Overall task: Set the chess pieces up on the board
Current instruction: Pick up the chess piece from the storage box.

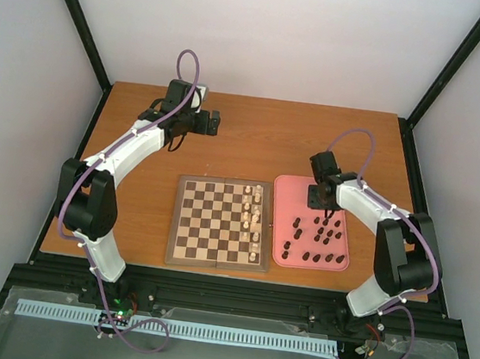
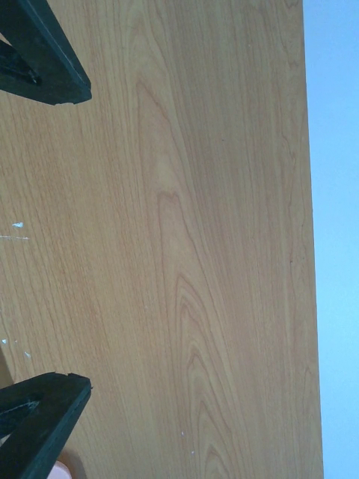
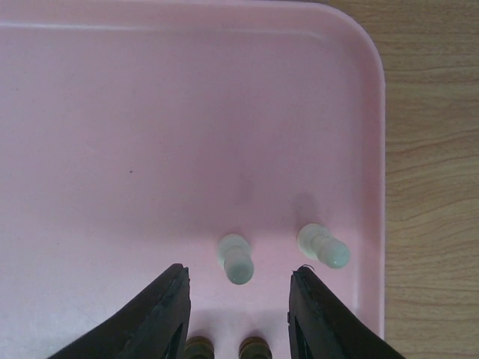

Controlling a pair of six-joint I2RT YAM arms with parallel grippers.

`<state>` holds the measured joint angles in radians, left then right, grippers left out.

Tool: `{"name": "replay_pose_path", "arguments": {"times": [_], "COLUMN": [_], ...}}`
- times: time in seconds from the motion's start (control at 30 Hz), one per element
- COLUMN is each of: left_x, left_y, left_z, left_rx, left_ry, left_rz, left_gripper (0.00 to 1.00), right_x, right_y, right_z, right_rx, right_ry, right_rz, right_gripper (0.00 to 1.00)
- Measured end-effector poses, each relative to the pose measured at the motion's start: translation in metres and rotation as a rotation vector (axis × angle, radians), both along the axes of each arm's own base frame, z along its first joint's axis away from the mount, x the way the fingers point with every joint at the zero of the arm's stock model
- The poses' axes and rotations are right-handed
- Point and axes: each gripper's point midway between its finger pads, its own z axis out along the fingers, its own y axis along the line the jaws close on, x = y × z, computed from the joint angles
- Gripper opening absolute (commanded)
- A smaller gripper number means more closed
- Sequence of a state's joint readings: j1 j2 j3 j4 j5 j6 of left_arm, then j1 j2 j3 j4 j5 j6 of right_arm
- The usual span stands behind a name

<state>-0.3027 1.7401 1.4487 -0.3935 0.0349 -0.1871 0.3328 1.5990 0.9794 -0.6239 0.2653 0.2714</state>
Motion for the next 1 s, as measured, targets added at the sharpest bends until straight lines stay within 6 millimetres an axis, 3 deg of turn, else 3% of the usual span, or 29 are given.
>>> {"name": "replay_pose_path", "arguments": {"times": [0.4, 0.83, 1.0], "left_x": [0.000, 0.000, 0.000], "left_y": [0.000, -0.001, -0.001], "left_z": [0.000, -0.002, -0.002], "left_rx": [-0.002, -0.001, -0.001], "left_ry": [0.001, 0.004, 0.005], "left_rz": [-0.002, -0.002, -0.002], "left_gripper": [1.00, 1.00, 1.00], "right_x": [0.003, 0.003, 0.005], "right_y": [0.000, -0.004, -0.003], "right_z": [-0.024, -0.035, -0.032], "right_rx": [0.019, 0.018, 0.025], "right_ry": [0.052, 0.079, 0.068], "right_rz": [-0.007, -0.018, -0.017], "right_gripper": [0.36, 0.10, 0.08]}}
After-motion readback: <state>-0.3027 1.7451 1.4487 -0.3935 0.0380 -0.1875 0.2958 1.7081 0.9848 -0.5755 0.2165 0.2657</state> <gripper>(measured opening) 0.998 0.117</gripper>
